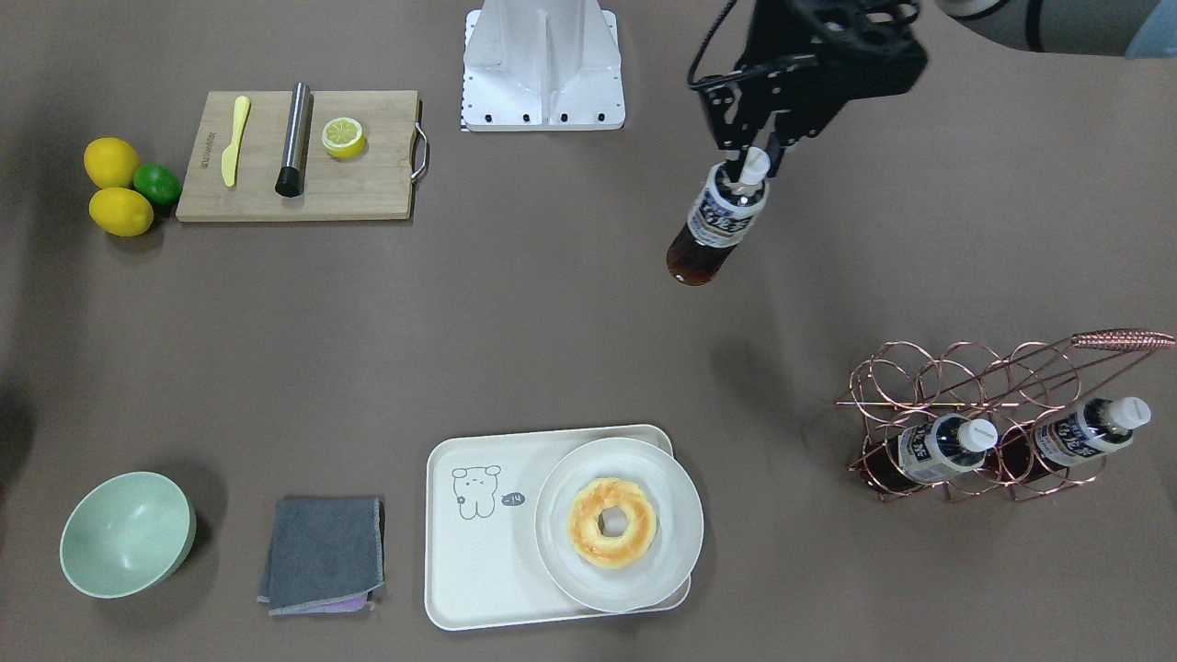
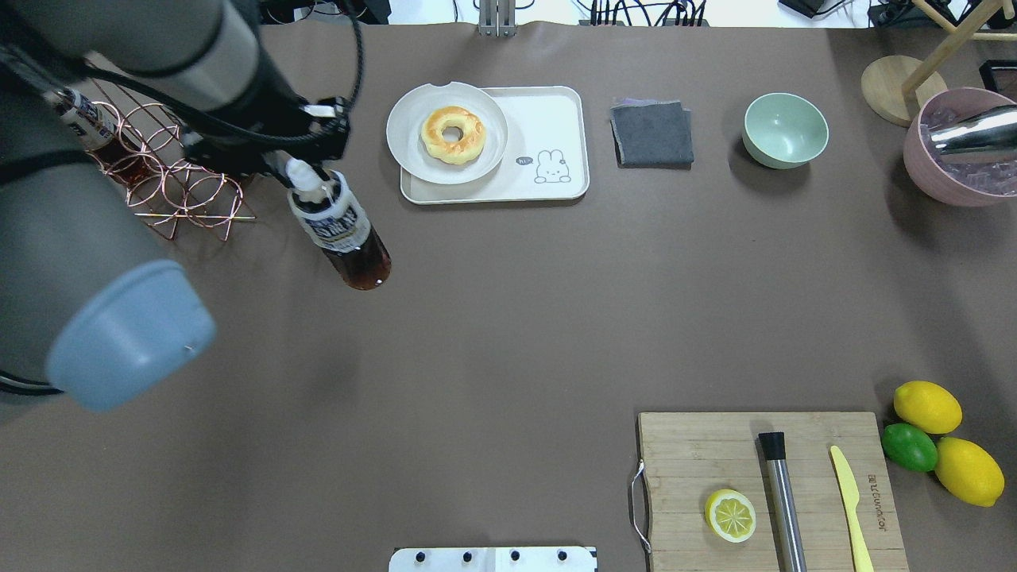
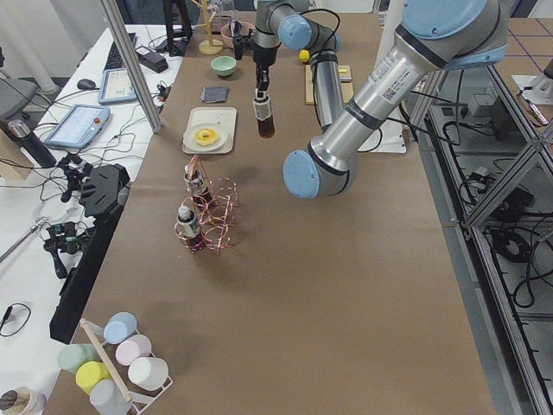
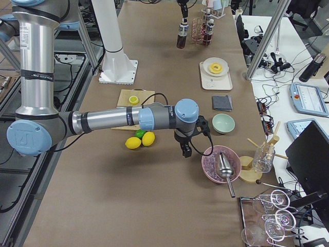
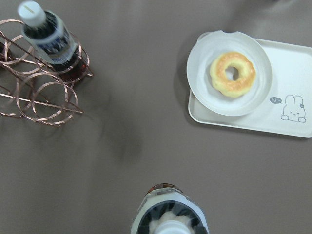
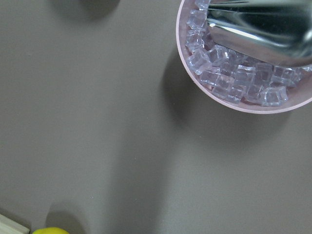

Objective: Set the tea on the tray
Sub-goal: 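Lift the tea bottle out of the rack with the left gripper toward the table middle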

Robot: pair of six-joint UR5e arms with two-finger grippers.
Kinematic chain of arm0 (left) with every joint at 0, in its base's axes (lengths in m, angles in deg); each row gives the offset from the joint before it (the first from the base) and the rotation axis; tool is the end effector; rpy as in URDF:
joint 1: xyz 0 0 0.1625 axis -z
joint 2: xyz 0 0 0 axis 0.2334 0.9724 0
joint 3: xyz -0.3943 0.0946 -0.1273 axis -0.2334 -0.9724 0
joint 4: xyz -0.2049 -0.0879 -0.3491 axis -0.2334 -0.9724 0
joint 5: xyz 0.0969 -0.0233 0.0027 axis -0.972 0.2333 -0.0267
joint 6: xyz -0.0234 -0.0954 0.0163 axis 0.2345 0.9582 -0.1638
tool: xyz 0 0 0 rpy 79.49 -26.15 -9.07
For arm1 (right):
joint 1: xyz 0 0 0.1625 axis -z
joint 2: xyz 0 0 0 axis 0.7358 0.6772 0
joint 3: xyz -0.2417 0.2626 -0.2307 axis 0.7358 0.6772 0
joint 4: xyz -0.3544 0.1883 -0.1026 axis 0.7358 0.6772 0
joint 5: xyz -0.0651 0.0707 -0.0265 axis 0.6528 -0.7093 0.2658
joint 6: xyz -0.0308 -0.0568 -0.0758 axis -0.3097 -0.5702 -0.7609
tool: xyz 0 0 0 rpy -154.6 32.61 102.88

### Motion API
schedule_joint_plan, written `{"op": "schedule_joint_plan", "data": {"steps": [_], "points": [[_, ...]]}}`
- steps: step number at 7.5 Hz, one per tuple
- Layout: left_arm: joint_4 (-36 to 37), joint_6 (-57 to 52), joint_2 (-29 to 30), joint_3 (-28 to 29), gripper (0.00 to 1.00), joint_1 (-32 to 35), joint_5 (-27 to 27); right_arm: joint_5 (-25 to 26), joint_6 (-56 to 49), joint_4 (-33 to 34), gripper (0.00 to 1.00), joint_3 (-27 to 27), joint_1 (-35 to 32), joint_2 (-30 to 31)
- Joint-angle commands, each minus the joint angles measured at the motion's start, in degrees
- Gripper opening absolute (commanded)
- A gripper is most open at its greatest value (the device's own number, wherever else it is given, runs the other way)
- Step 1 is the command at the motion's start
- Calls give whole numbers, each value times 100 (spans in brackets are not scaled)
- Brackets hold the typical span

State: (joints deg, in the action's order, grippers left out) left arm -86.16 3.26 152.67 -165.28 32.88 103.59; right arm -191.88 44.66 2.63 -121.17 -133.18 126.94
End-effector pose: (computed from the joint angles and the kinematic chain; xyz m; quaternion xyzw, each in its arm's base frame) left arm 0.3030 -0.4548 0.0829 0.0452 0.3989 -0.1241 0.9074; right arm 0.0232 -0.4666 0.5741 0.0889 -0.4141 -0.1637 0.8910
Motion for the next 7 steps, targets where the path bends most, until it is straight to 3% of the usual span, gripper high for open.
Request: {"op": "schedule_joint_plan", "data": {"steps": [1,3,7], "points": [[-406,1063,889,1229,0,-1207,-762,28,-8,-9,100,-17,160,-54],[-865,1346,908,1548,0,-1604,-965,36,-8,-9,100,-43,275,-55],[-884,1347,856,1602,0,-1895,-1186,45,-17,0,100,-70,310,-37]]}}
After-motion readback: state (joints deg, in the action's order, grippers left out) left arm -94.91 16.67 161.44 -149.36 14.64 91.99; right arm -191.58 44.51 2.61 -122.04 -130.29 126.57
